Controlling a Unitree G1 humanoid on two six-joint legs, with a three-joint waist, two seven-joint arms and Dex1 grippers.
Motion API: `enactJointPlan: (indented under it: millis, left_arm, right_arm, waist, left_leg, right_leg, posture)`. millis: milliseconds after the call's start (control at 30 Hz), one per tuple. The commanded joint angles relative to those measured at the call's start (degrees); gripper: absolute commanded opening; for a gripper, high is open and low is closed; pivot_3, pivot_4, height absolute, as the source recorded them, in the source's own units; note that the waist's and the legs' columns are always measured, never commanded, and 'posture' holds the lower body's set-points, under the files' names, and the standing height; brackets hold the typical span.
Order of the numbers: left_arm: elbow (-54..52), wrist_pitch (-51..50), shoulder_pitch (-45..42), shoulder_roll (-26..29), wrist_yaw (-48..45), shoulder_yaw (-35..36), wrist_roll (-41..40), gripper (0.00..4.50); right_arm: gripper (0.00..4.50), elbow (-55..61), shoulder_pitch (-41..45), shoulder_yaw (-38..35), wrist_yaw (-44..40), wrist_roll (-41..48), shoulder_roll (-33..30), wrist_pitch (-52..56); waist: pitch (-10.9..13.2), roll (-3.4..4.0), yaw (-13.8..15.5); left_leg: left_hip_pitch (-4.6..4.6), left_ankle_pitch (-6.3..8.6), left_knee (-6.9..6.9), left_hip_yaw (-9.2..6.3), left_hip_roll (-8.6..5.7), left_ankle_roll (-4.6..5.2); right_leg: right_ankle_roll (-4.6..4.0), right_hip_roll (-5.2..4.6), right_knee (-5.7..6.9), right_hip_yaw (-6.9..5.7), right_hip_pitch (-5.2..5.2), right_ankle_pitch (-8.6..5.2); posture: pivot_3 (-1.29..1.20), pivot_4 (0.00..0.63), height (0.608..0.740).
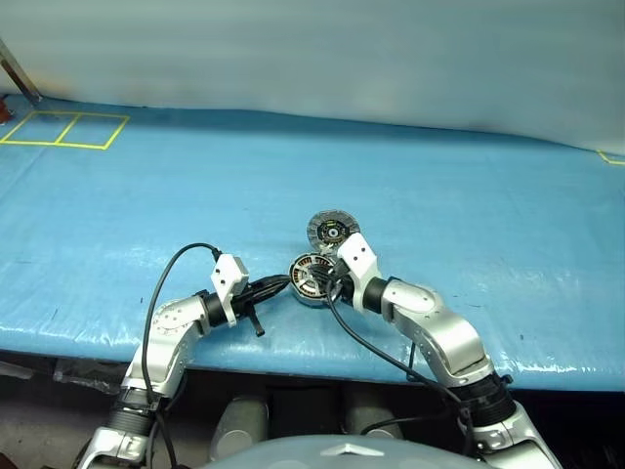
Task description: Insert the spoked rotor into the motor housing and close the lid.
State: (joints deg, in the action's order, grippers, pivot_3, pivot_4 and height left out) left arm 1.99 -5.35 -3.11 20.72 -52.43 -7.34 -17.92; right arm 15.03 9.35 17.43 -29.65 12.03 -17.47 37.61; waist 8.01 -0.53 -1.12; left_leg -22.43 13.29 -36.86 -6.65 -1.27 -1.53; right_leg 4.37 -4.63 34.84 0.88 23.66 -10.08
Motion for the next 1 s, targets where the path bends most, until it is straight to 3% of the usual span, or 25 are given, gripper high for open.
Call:
enactJointPlan:
  millis: [33, 500, 1000]
  left_arm:
    - [-1.64, 0.53, -0.20, 0.18, 0.17, -0.04, 0.19, 0.00]
    - [-1.30, 0.96, -0.36, -0.35, 0.29, -0.27, 0.32, 0.00]
    - [-0.64, 1.63, -0.64, -0.70, -0.16, -0.54, 0.86, 0.00]
  right_arm:
    - [0.14, -10.08, -5.66, 2.10, 0.84, -2.37, -2.02, 4.43]
    - [0.14, -6.15, -6.00, 1.62, -0.07, -3.14, -3.56, -1.10]
    - [0.14, 10.88, -6.74, -12.00, -2.47, 13.90, 1.83, -5.67]
  waist:
    - [-0.04, 0.00, 0.01]
    - [-0.21, -0.05, 0.11]
    - [0.97, 0.12, 0.33]
  left_leg:
    - [0.00, 0.01, 0.02, -0.01, 0.00, -0.01]
    - [-0.04, 0.05, 0.07, -0.07, -0.14, -0.03]
    - [-0.30, -0.17, 0.95, -0.03, -0.17, 0.43]
  right_leg:
    - [0.00, 0.00, -0.01, -0.02, 0.00, -0.01]
    - [0.06, -0.22, -0.04, -0.12, 0.00, -0.13]
    - [-0.07, -0.20, -0.02, -0.17, 0.30, -0.48]
  posture:
    - [0.00, 0.150, 0.740]
    - [0.00, 0.150, 0.740]
    - [0.00, 0.150, 0.740]
